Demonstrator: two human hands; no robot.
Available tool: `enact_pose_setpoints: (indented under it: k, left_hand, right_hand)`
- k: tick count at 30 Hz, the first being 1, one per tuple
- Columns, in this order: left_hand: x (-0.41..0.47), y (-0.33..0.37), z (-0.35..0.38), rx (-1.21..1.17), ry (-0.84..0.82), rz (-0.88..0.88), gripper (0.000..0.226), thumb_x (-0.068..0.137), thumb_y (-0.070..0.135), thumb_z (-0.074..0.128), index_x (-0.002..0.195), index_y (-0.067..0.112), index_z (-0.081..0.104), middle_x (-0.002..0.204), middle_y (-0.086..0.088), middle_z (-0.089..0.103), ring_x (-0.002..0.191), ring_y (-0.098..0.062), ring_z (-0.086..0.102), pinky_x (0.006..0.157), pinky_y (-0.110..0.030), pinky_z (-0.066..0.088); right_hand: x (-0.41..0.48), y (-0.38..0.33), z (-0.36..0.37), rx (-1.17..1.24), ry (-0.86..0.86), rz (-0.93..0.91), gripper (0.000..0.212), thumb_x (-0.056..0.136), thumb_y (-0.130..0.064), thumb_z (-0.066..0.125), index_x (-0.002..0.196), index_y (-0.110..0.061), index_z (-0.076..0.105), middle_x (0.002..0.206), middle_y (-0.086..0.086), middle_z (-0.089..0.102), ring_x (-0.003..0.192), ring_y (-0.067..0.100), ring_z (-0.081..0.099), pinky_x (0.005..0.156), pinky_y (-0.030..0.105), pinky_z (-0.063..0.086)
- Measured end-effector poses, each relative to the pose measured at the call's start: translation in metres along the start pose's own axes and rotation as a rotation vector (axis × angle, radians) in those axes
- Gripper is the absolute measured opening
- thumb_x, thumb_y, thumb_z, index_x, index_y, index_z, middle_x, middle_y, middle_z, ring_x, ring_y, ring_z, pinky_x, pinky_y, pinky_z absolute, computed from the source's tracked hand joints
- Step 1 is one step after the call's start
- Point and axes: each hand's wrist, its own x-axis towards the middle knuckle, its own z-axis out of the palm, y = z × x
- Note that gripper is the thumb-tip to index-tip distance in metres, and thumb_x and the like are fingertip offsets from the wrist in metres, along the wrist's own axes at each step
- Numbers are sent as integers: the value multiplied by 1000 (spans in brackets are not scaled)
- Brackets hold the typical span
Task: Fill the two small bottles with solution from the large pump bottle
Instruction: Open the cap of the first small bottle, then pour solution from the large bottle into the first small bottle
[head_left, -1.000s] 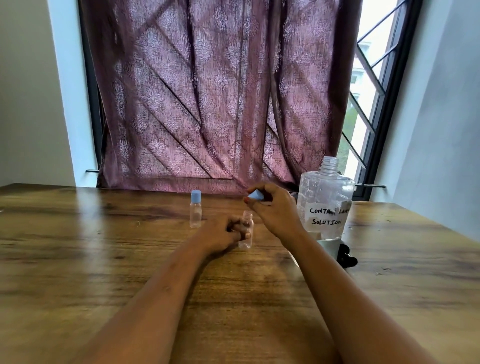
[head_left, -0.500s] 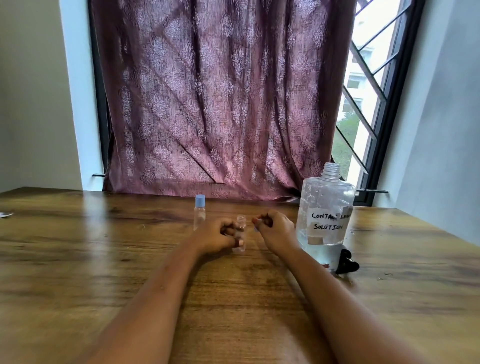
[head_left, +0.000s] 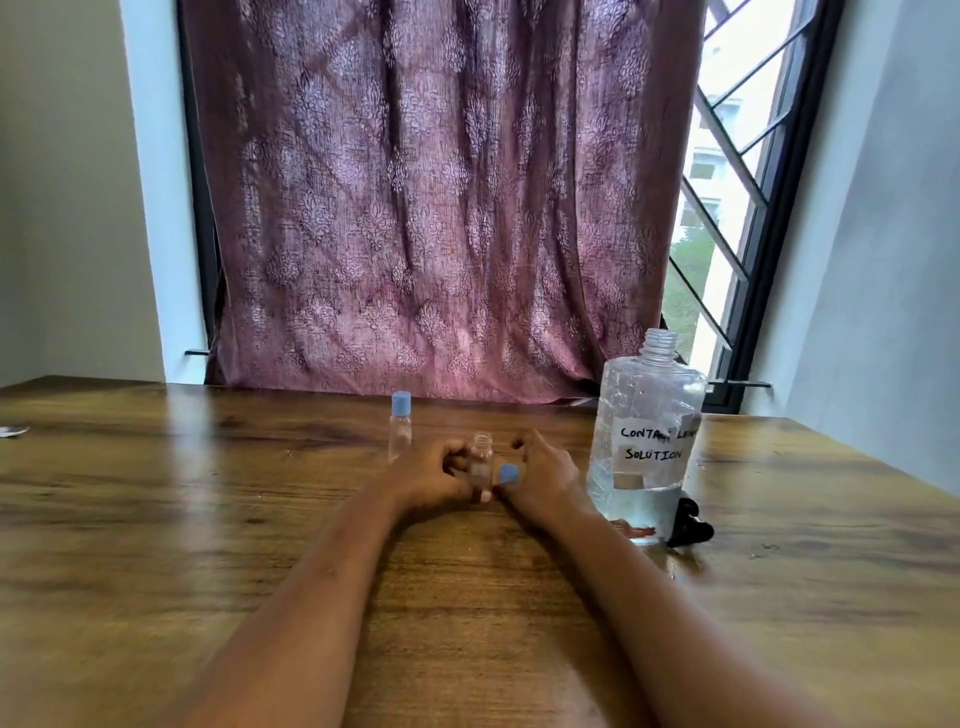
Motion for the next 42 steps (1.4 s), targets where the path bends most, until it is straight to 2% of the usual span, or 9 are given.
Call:
enact_pose_setpoints:
  k: [5, 9, 11, 13, 17, 21, 27, 30, 42]
  left_hand:
    - [0, 3, 3, -113, 44, 50, 32, 71, 13, 79, 92, 29, 61, 98, 1, 69, 93, -14, 66, 82, -30, 55]
    - [2, -1, 7, 23, 83, 132, 21, 73, 20, 79, 87, 27, 65, 94, -2, 72, 90, -14, 66, 87, -32, 52]
    - [4, -2, 8, 25, 90, 147, 19, 73, 21, 79, 86, 27, 66, 92, -1, 72, 87, -12, 66, 86, -31, 53]
    - [2, 1, 12, 28, 78, 163, 20, 75, 19, 77, 91, 23, 66, 90, 1, 71, 82, -8, 65, 73, -17, 51]
    - [1, 0, 20, -35, 70, 177, 27, 74, 15, 77, 97, 22, 66, 91, 2, 71, 87, -11, 67, 71, -20, 52]
    - [0, 0, 25, -11, 70, 204, 22, 75, 11, 75, 91, 24, 66, 85, 3, 69, 82, -11, 65, 63, -12, 49]
    - [-3, 7, 31, 115, 71, 281, 30, 83, 20, 68, 92, 42, 50, 92, 15, 64, 84, 4, 59, 69, -2, 40]
    - [1, 4, 31, 136, 93, 297, 33, 82, 21, 68, 86, 46, 47, 96, 9, 65, 90, -6, 62, 76, -9, 43]
    - [12, 0, 44, 220, 139, 316, 29, 86, 28, 62, 113, 24, 53, 103, 1, 66, 94, -13, 63, 87, -32, 50]
  right_hand:
    - [-18, -20, -20, 54, 181, -149, 45, 83, -13, 60, 125, -16, 45, 116, 11, 56, 102, 28, 58, 74, 21, 42]
    - [-43, -40, -52, 125, 682, -432, 30, 86, -14, 58, 114, -19, 48, 101, 4, 63, 81, 19, 63, 64, 24, 49]
    - [-51, -35, -64, -10, 1032, -415, 40, 82, -19, 60, 119, -21, 44, 108, 4, 60, 95, 21, 56, 75, 30, 47]
    - [-54, -22, -72, -64, 1176, -225, 58, 78, -31, 63, 130, -22, 39, 122, 6, 54, 112, 26, 49, 92, 40, 40]
    - [-47, 14, -75, 203, 790, 258, 115, 64, -63, 72, 148, -32, -1, 151, 11, 24, 132, 39, 32, 101, 56, 33]
    - [-37, 28, -78, 450, 473, 171, 119, 61, -49, 82, 144, -36, -3, 144, 14, 38, 119, 34, 51, 89, 37, 44]
    - [-23, 22, -67, 330, 539, 32, 105, 57, -34, 81, 138, -32, 13, 132, 10, 46, 112, 32, 52, 88, 40, 47]
    - [-22, 21, -60, 208, 607, -67, 103, 56, -30, 78, 139, -32, 16, 131, 10, 43, 108, 35, 52, 87, 43, 49]
    - [-28, 32, -60, -247, 722, -176, 98, 53, -38, 74, 137, -23, 27, 128, 6, 50, 109, 33, 56, 83, 49, 49]
